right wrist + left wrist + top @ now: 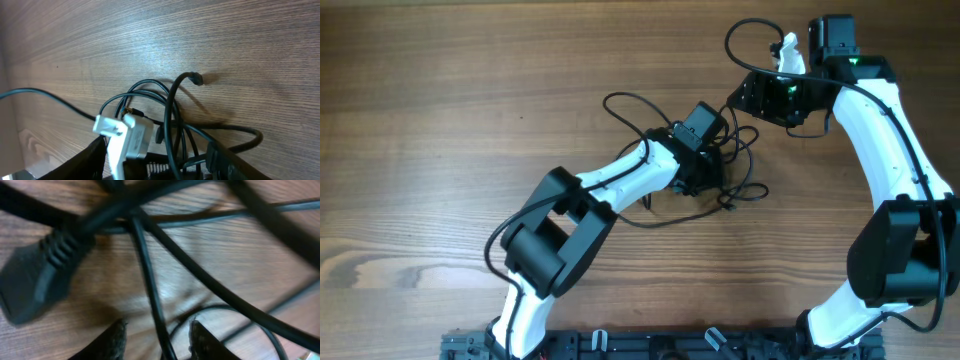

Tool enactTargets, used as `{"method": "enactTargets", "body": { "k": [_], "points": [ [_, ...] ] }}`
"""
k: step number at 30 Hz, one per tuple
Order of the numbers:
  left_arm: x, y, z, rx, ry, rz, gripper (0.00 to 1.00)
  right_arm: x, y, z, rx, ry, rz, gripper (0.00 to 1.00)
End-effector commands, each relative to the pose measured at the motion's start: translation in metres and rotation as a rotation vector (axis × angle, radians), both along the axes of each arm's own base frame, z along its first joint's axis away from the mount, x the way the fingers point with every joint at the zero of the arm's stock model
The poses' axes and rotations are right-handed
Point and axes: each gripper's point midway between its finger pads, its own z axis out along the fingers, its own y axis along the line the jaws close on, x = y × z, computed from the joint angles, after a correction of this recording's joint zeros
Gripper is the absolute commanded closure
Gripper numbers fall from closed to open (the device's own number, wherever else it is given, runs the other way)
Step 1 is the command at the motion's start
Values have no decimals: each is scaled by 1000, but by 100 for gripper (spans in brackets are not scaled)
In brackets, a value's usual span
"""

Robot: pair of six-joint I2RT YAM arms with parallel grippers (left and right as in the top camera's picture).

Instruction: Untangle cables

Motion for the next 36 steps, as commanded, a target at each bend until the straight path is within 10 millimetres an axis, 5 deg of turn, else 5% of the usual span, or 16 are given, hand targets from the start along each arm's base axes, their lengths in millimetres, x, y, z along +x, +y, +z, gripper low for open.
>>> {"method": "enactTargets", "body": {
  "k": [1, 4, 7, 9, 12, 15, 18, 23, 25, 29, 31, 33, 36],
  "points": [
    [2, -1, -9, 17, 13, 37, 65, 6, -2, -2, -22, -14, 13, 33],
    [5, -5, -7, 2, -20, 5, 96, 6, -1, -2, -22, -15, 14, 32],
    [29, -2, 29, -81, -123, -53, 96, 5, -1, -2, -22, -13, 14, 32],
    [43, 3, 69, -143, -198, -77, 96, 5, -1, -2, -22, -13, 14, 31],
    [48, 5, 168, -369, -296, -108, 96, 6, -1, -2, -22, -15, 14, 28],
    [48, 22, 217, -477, -335, -114, 96, 6, -1, -2, -21, -14, 14, 28],
    [45, 38, 245, -583, -283, -104, 96, 5, 2, 0, 1, -15, 23, 28],
    [50, 66, 262, -705, -202, -114, 96, 3, 8, 3, 30, -23, 50, 29],
    [54, 74, 275, -768, -197, -121, 96, 3, 8, 3, 30, -21, 49, 35],
    [58, 79, 338, -976, -264, -210, 96, 3, 8, 3, 31, -19, 47, 64],
    [59, 81, 366, -1044, -298, -222, 96, 3, 9, 3, 31, -20, 50, 71],
    [57, 81, 380, -1079, -302, -220, 96, 5, 9, 3, 32, -31, 54, 69],
    [53, 81, 377, -1074, -296, -258, 96, 16, 27, 31, 141, -182, 183, 33]
  ]
}}
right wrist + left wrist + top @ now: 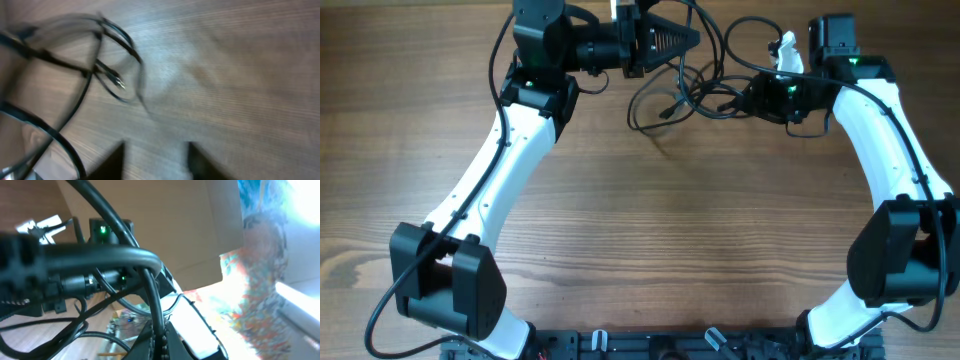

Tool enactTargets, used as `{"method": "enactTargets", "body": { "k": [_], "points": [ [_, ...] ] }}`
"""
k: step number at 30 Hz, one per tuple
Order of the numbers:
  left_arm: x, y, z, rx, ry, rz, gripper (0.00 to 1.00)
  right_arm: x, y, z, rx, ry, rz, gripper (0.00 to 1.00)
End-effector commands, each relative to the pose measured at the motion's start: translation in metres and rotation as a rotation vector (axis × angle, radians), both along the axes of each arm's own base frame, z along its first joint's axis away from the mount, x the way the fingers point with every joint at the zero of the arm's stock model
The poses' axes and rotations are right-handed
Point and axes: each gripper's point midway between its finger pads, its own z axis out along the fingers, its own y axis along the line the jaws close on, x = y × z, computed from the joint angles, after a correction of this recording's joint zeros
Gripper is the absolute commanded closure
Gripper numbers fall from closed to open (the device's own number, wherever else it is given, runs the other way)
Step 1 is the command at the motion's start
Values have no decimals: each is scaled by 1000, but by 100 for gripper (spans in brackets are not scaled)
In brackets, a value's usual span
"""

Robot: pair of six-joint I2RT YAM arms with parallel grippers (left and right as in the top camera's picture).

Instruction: Untangle cables

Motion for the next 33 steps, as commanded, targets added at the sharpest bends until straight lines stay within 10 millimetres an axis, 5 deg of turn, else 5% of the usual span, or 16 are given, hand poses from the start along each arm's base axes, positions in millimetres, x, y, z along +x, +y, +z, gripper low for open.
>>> {"method": "enactTargets", "body": {
  "k": [1, 4, 7, 16, 19, 21, 26, 29, 33],
  "points": [
    [-13, 4, 6, 10, 26, -63, 96, 16, 22, 37, 125, -157, 140, 30],
    [-4, 12, -26, 83, 93, -21, 96, 27, 21, 79, 119, -262, 144, 26],
    [1, 16, -41, 119, 136, 13, 96, 23, 21, 102, 119, -312, 143, 26],
    [3, 16, -42, 122, 140, 28, 96, -14, 46, 162, 297, -420, 287, 26],
    [3, 16, -42, 122, 140, 27, 96, -20, 50, 165, 321, -437, 327, 26],
    [3, 16, -42, 122, 139, 28, 96, -26, 58, 152, 273, -420, 365, 24],
    [3, 16, -42, 122, 139, 26, 96, -17, 68, 84, 50, -236, 246, 25],
    [0, 16, -40, 116, 132, 4, 96, -6, 42, 28, -77, -26, -20, 31],
    [-5, 17, -19, 68, 74, -32, 96, 1, 17, -25, -72, 104, -157, 36]
  ]
}}
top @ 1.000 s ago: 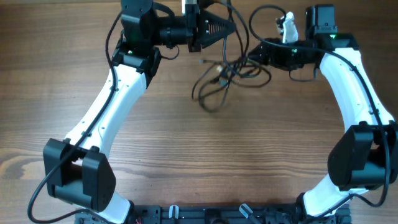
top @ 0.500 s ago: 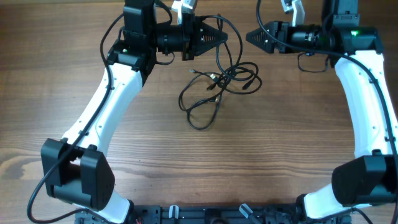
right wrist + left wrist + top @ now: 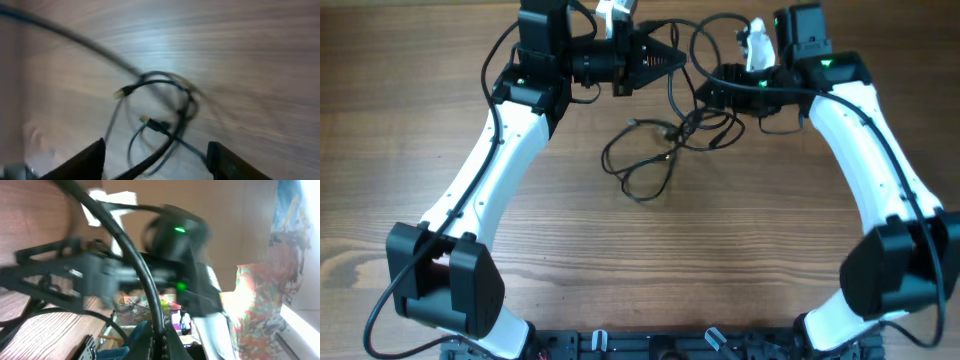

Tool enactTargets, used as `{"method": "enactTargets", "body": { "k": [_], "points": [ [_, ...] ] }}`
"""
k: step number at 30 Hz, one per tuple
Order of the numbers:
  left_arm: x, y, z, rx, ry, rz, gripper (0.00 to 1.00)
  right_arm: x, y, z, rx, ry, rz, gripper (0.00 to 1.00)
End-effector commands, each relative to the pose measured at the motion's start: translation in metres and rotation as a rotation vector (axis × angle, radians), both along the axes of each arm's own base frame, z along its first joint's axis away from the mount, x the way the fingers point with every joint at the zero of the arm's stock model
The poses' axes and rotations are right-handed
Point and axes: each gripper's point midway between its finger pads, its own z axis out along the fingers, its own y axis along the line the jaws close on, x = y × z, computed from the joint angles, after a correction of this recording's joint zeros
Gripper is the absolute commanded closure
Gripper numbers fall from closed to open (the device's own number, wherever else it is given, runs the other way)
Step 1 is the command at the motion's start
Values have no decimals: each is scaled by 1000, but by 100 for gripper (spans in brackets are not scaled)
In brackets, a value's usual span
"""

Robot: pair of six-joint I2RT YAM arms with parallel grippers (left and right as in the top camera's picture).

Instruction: Untangle cables

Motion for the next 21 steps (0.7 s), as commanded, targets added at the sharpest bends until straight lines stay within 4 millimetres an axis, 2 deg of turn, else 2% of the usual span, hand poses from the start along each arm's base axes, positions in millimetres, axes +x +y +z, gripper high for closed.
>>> {"method": "enactTargets", "body": {
  "k": [1, 4, 7, 11, 16, 19, 20, 21],
  "points": [
    [-8, 6, 36, -67, -97, -40, 96, 2, -28, -51, -45, 140, -152, 37],
    [-4, 26, 80, -152, -206, 2, 96, -4, -29, -78, -52, 180, -155, 39],
    [3, 61, 117, -231, -244, 91, 96, -9, -30, -96, -60, 219, -154, 39],
    [14, 104, 148, -290, -255, 244, 96, -8, -30, -106, -63, 232, -153, 39],
    [11, 144, 197, -383, -358, 434, 96, -7, -31, -114, -70, 243, -152, 39],
    [4, 149, 211, -404, -425, 477, 96, -8, -31, -117, -79, 243, -139, 39],
    [4, 141, 206, -381, -428, 462, 96, -7, -31, -117, -96, 218, -101, 38],
    [12, 131, 192, -341, -371, 454, 96, -8, -32, -117, -104, 215, -86, 37]
  ]
}}
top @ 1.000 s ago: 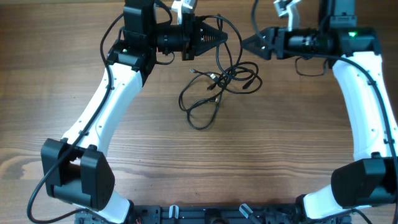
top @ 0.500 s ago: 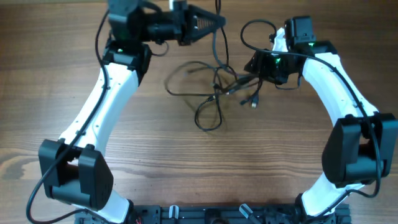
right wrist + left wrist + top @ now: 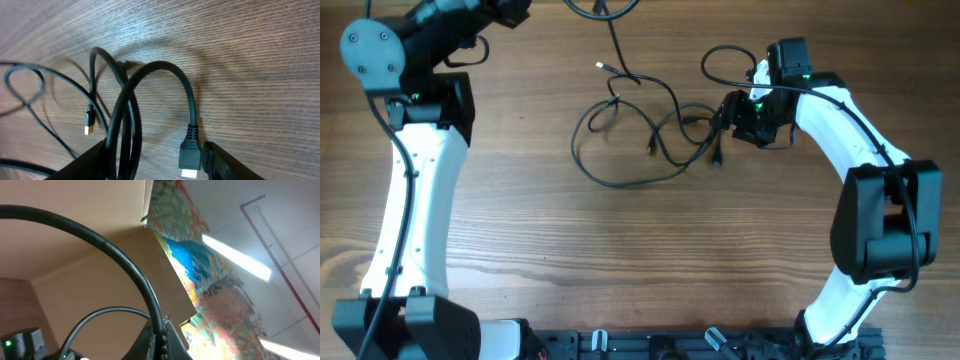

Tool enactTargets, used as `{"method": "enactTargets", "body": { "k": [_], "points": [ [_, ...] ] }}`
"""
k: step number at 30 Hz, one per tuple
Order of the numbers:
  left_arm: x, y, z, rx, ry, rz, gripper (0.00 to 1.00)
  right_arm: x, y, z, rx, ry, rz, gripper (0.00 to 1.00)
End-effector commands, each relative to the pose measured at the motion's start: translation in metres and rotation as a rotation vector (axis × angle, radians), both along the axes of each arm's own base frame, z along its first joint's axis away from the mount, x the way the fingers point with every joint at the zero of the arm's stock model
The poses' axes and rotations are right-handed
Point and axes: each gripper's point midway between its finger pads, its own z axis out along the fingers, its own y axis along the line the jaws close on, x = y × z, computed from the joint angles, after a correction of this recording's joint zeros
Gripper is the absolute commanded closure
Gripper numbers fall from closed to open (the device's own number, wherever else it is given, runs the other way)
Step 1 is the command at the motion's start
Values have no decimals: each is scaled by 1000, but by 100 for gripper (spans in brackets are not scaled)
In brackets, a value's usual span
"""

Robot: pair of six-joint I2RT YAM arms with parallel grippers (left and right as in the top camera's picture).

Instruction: Untangle cables

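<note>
Several thin and thick black cables [image 3: 640,135] lie in loose crossing loops at the table's upper middle. One black cable [image 3: 613,35] rises from them off the top edge; in the left wrist view my left gripper [image 3: 161,332] is shut on that black cable [image 3: 125,262], raised and facing the wall. My right gripper [image 3: 735,115] sits low at the tangle's right end. It is open [image 3: 157,167], with thick cable loops [image 3: 127,125] by its left finger and a black flat plug [image 3: 189,157] by its right finger. A small plug [image 3: 89,123] lies further left.
The wooden table [image 3: 650,260] stretches wide below the cables. The left arm [image 3: 415,170] stands along the left side, the right arm [image 3: 865,170] along the right. A dark rail [image 3: 660,345] runs along the front edge.
My left gripper has gone from the top middle, up and off the overhead view's top edge, still holding the cable. My right gripper has come down to the table by the tangle's right end. The loops lie wider.
My left gripper was first down in a tight tangle at mid-table, the right one at the upper right. Then the left was raised at the top, shut on a black cable, with the tangle hanging between the grippers. The loops then spread lower, and now lie looser.
</note>
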Motion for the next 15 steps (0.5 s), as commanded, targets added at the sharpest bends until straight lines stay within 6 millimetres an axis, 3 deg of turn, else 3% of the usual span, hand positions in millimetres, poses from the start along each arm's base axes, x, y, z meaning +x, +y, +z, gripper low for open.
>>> {"method": "enactTargets", "body": {
  "k": [1, 2, 4, 6, 9, 11, 15],
  "points": [
    [11, -22, -20, 58, 89, 18, 96, -6, -2, -8, -42, -5, 72, 36],
    [19, -31, -42, 88, 188, 13, 96, -6, 1, 0, -30, -27, 109, 36],
    [29, -40, -87, 147, 379, 28, 96, -1, 10, 37, 10, -111, 190, 33],
    [32, -44, -120, 166, 560, 38, 96, 1, 21, 91, 62, -231, 257, 29],
    [29, -49, -122, 125, 651, 10, 96, -4, 40, 161, 167, -423, 329, 23],
    [29, -49, -122, 86, 717, -2, 96, -11, 54, 182, 212, -490, 389, 22],
    [26, -51, -106, -33, 822, -68, 96, -16, 92, 186, 223, -566, 511, 21]
  ]
}}
